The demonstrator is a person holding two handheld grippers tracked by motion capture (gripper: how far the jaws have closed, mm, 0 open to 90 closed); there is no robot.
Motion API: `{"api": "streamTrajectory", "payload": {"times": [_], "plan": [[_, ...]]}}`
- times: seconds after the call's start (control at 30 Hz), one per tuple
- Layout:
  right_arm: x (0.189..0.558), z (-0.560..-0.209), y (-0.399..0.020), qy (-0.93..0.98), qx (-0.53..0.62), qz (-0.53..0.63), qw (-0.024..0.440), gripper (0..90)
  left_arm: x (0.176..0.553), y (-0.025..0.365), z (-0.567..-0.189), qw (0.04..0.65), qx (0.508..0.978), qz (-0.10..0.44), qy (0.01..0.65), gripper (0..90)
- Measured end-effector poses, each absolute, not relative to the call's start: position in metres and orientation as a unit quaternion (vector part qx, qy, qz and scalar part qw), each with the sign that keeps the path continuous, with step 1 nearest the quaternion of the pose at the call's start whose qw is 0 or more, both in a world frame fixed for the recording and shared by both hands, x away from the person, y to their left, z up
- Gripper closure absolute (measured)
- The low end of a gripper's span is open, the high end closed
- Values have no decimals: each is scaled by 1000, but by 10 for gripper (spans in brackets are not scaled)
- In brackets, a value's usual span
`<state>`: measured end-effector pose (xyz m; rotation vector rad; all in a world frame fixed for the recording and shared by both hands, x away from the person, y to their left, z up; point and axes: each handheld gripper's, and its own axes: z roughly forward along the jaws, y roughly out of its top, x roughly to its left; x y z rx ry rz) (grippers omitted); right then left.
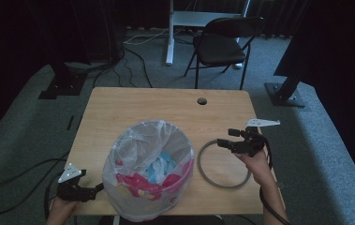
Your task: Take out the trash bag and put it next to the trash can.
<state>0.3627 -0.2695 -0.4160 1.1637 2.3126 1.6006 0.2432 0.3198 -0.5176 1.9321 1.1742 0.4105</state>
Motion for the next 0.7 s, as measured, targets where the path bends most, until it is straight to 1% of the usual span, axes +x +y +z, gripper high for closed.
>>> {"api": "streamTrajectory", "payload": {"times": [0.1, 0.2, 0.37, 0.53, 0.7], "plan": [[362, -406, -265, 756, 376, 534, 48, 118, 237, 324, -506, 417, 764, 166, 464, 1], [362, -396, -261, 752, 372, 543, 45, 118, 229, 328, -494, 441, 754, 155, 462, 0], [363, -378, -254, 747, 360, 557, 47, 119, 220, 322, -479, 464, 747, 147, 453, 0], [362, -358, -240, 744, 341, 573, 37, 120, 212, 305, -456, 487, 764, 131, 402, 0], [359, -344, -212, 762, 311, 568, 24, 122, 210, 286, -439, 504, 775, 104, 367, 0]]}}
